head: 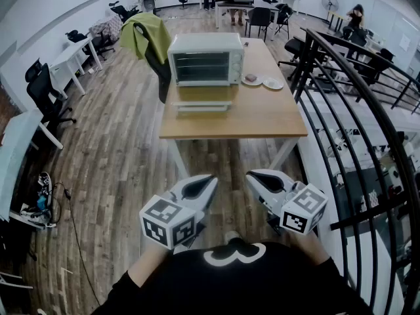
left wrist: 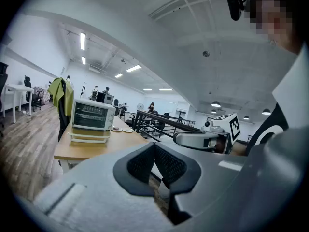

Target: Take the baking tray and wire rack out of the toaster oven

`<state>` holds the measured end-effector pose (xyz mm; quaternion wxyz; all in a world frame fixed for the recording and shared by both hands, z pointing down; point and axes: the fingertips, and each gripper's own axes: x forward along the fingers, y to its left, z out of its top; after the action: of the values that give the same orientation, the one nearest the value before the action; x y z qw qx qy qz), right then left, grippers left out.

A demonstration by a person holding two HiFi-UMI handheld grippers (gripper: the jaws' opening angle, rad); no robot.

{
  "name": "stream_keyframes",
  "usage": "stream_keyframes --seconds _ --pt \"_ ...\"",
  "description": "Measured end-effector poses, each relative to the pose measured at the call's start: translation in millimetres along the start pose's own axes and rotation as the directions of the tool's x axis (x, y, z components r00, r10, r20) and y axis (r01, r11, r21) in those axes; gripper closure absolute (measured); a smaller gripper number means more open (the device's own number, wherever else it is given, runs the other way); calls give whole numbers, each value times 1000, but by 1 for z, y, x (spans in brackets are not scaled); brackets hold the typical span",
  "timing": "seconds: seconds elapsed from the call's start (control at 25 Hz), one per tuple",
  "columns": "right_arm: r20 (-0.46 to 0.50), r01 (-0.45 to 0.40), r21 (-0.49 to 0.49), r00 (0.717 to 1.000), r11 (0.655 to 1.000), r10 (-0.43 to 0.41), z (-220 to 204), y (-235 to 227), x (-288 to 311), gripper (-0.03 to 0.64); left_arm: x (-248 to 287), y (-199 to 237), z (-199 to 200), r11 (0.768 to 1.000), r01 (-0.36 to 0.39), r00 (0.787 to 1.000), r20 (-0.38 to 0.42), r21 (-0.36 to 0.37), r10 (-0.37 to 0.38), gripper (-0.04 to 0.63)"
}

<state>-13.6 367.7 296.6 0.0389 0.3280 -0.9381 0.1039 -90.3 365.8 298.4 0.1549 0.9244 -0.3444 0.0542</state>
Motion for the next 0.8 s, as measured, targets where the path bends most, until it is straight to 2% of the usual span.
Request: stream_keyframes --seconds 0.36,0.64,0.8 --pt "-2 7 -1 1000 1000 -7 -2 3 2 614 -6 1 1 1000 5 1000 10 12 -5 584" --pt "-4 30 75 1000 997 -29 -18 -22 12 615 11 16 -9 1000 -4 1000 -6 12 4 584" --pt "-15 42 91 999 995 -41 -18 -57 32 614 39 41 -8 1000 -12 999 -36 0 12 584"
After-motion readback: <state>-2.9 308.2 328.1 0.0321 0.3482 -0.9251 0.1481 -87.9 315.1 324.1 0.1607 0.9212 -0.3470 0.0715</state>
